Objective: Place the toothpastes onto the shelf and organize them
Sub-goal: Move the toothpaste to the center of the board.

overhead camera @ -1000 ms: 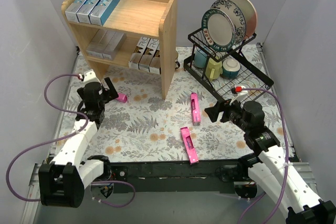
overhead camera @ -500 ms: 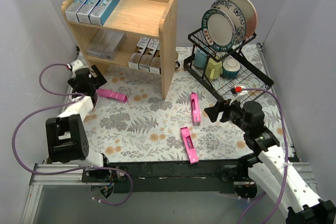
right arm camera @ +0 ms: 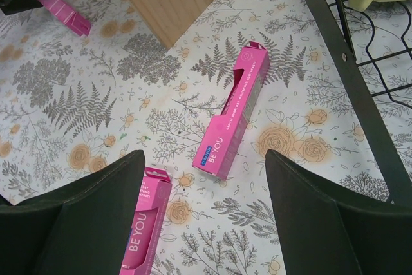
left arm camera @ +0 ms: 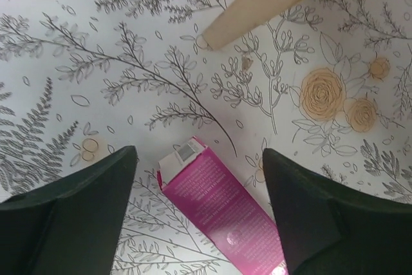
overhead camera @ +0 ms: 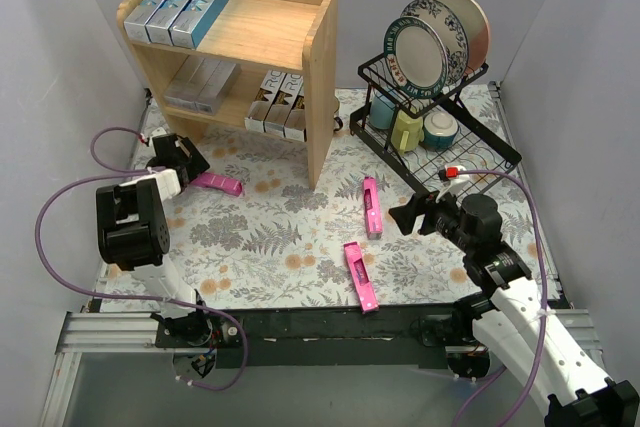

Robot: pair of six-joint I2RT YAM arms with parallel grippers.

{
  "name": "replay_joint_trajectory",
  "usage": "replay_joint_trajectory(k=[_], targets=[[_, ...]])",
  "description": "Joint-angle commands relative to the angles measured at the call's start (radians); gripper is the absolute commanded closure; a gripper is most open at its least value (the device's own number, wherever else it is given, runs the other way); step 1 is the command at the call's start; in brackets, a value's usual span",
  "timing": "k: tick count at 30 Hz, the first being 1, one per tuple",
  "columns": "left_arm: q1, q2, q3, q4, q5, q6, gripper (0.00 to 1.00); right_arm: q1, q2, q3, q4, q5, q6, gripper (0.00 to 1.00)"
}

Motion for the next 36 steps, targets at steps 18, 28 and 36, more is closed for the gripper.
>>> replay_joint_trajectory(k=[18, 28, 36], targets=[[-0.147, -0.297, -0.185, -0.399, 0.099, -0.464, 0.47, -0.002, -0.024, -0.014, 0.065, -0.008, -0.012, 0.16], [-0.578, -0.587, -0.245, -0.56, -0.142, -0.615, 0.2, -0.002, -0.028, -0.014, 0.051, -0.002, -0.019, 0.16], [-0.644, -0.669, -0.25, -0.553, -0.327, -0.327, 0.02, -0.002, -0.004, -0.01, 0.062, -0.019, -0.017, 0.16]])
